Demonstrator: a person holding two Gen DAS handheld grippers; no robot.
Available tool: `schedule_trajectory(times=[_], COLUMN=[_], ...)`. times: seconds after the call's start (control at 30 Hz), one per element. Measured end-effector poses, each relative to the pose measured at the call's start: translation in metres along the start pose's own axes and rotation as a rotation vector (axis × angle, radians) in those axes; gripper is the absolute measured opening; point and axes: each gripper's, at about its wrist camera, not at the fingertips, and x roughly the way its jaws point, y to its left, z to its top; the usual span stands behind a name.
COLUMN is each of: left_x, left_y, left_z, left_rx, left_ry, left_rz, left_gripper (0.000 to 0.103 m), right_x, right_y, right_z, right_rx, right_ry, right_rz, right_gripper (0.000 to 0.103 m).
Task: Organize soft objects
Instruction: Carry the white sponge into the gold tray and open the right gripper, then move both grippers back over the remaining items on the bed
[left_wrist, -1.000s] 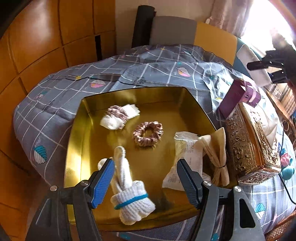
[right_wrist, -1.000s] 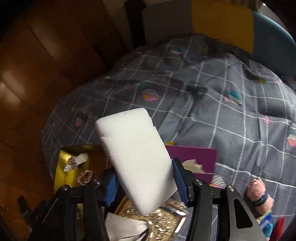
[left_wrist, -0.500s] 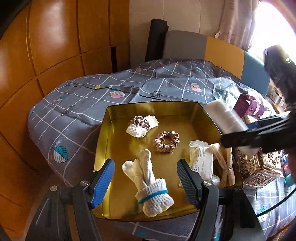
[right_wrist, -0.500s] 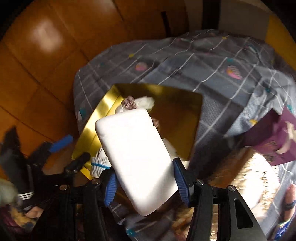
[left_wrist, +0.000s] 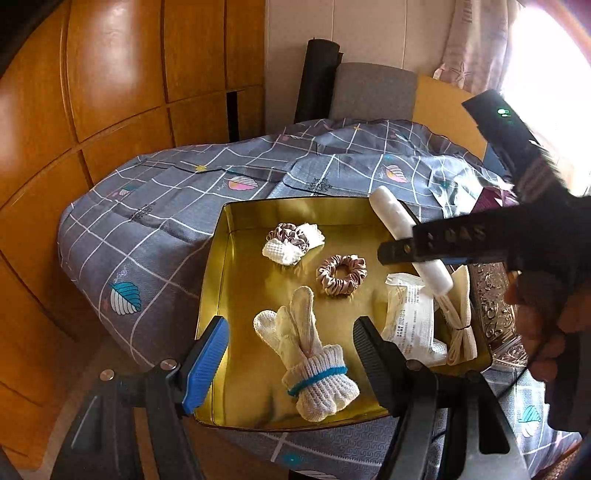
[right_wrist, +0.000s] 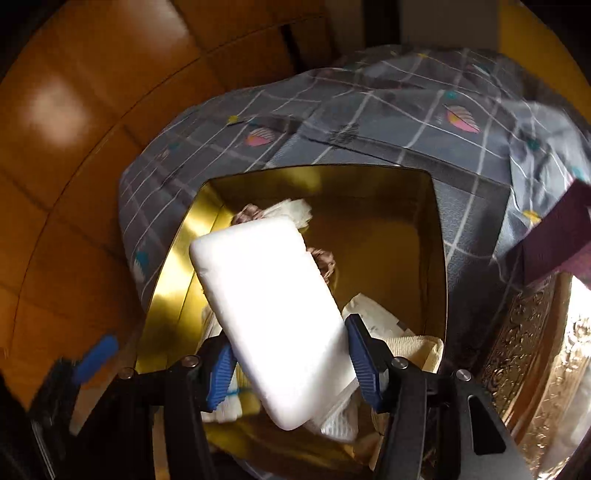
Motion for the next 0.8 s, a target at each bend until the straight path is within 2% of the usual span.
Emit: schedule_trajectory(times=[0.1, 0.33, 0.53, 0.8], left_x=[0.0, 0.0, -0.001, -0.007], left_y=[0.001, -0.001, -0.006, -0.015], left_z=[-0.001, -0.002, -0.003, -0.004], left_rx=[-0.002, 0.004, 0.015, 0.045], left_ry=[-0.002, 0.002, 0.001, -0.012], left_rz=[-0.002, -0.004, -0.002, -0.003], left_gripper=[0.071, 0.071, 0.071, 0.071], right_x=[0.007, 0.013, -0.004, -0.045], right_y=[-0.006, -0.015, -0.015, -0.012], right_z=[0.007, 0.006, -0.006, -0.028], right_rx=[0.05, 0.097, 0.055, -0.051], right_ry=[-0.008, -0.017, -0.062, -0.197], right_rz=[-0.015, 0.021, -0.022, -0.127], right_gripper=[0.061, 0.081, 0.081, 0.082])
